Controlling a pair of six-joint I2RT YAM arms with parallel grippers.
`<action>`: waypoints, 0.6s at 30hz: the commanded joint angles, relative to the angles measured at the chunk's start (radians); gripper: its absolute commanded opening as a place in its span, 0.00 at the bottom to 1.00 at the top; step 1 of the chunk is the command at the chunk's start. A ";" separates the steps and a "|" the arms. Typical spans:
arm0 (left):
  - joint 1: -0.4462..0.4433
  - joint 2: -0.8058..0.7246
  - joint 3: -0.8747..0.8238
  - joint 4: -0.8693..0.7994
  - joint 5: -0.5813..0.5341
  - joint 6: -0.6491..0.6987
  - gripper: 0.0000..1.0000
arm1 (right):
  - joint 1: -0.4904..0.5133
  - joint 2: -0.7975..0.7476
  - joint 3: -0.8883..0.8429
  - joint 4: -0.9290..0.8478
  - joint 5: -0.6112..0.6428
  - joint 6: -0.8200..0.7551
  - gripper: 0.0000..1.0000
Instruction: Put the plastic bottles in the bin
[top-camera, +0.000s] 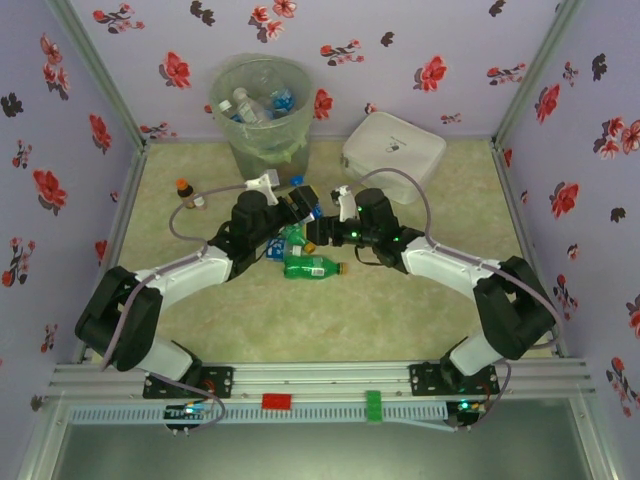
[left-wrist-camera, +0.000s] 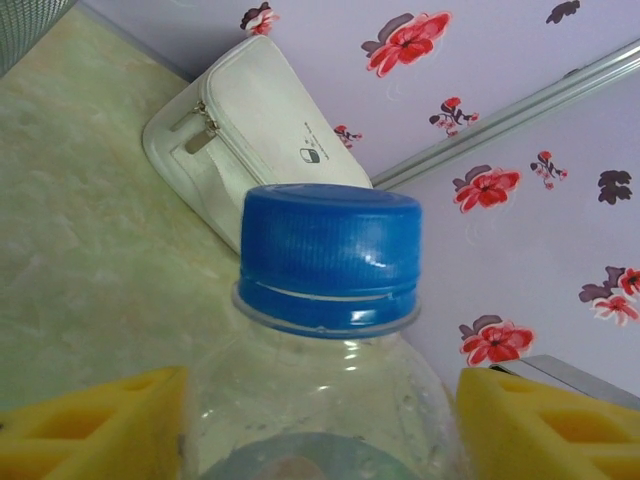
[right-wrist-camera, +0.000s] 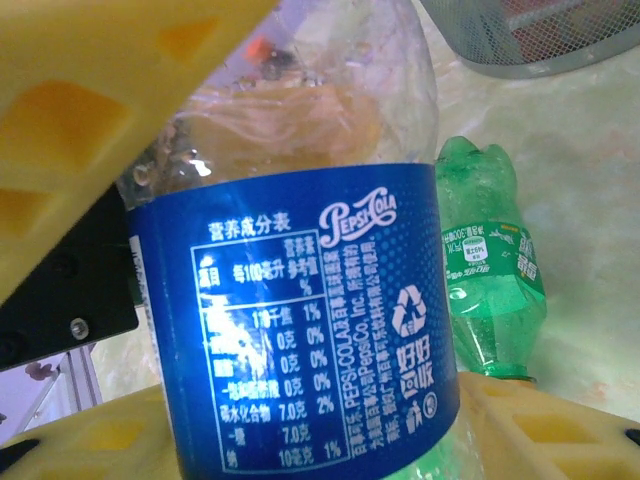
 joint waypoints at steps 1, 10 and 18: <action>-0.008 0.012 0.016 0.033 -0.002 0.008 0.66 | 0.008 0.011 0.027 0.046 -0.015 0.018 0.45; -0.007 0.009 0.016 0.037 0.005 0.010 0.42 | 0.016 0.018 0.054 0.041 -0.016 0.019 0.49; -0.006 -0.035 -0.012 0.026 -0.009 0.023 0.30 | 0.031 0.011 0.052 0.040 -0.004 0.025 0.76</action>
